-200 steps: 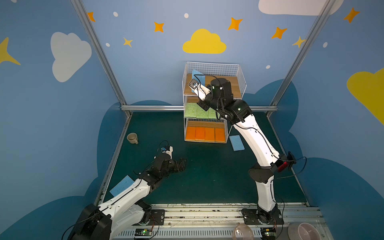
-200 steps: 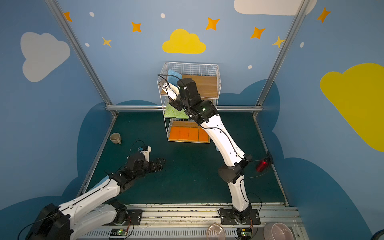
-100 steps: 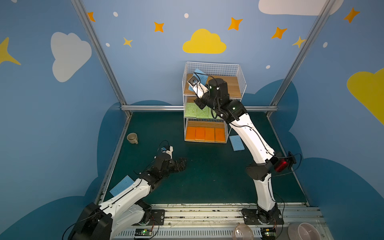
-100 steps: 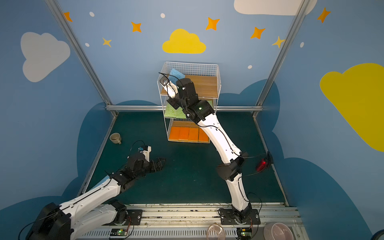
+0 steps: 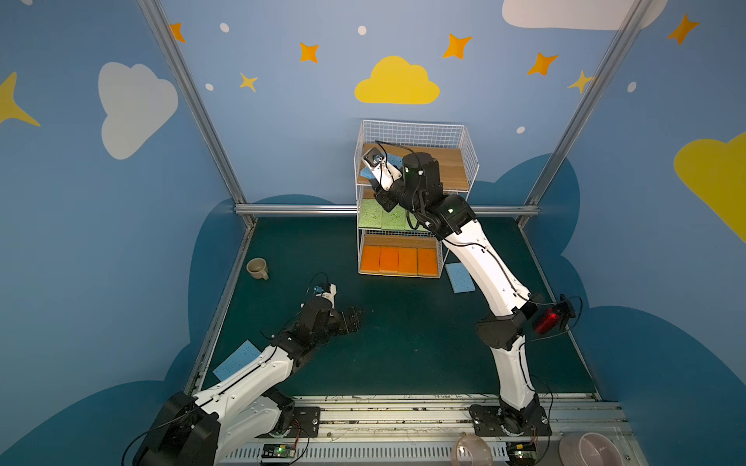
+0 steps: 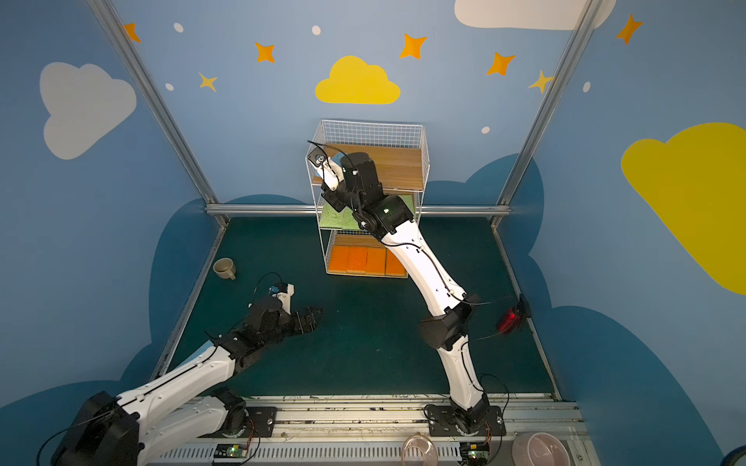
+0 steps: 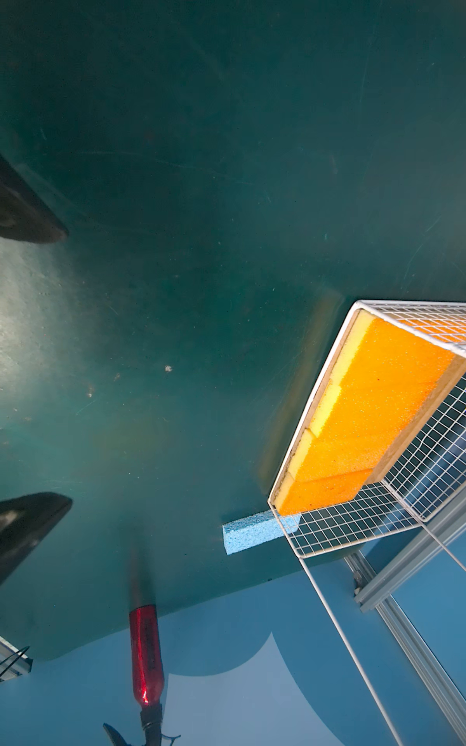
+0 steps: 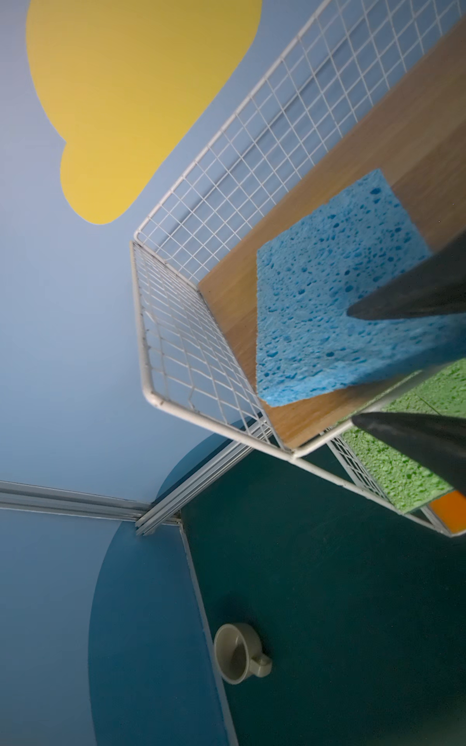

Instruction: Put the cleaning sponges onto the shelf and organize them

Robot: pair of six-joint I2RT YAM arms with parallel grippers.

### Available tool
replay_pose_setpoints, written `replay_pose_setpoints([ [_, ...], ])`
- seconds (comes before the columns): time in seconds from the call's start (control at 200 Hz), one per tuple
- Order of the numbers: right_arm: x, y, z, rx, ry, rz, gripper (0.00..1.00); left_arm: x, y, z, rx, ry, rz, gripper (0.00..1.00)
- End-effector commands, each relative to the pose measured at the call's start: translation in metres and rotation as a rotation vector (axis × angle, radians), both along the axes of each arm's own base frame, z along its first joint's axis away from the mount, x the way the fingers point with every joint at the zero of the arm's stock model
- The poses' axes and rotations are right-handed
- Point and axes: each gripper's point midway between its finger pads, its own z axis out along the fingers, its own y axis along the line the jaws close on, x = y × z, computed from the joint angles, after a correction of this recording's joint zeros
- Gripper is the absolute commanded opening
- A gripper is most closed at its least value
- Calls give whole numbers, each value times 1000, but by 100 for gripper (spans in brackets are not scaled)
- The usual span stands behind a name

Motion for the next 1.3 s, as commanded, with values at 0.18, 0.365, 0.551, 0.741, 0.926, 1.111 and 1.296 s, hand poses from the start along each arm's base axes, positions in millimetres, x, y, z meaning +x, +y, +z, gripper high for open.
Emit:
replay_pose_setpoints([
  [0.18,3,-3,-2,7,7,-18,36,2,0,-4,5,1,0,95],
  [0.365,4,-4,-3,4,6,-21,40,3,-1,-6,7,7,-1,95],
  [0.551,-9,-7,13,33,-14,16,61,4,-1,-1,5,-1,-2,96],
  [0.741,-32,-17,38,75,-28,61,68,0,-4,13,14,2,-35,97],
  [0.926,-68,-42,61,142,-49,87,68,-7,4,23,18,-17,-19,100],
  [1.111,-101,-82,61,202,1,55,68,-9,36,16,114,66,126,100],
  [1.296,-135,-117,21,303,157,14,68,-14,100,10,269,204,424,100],
])
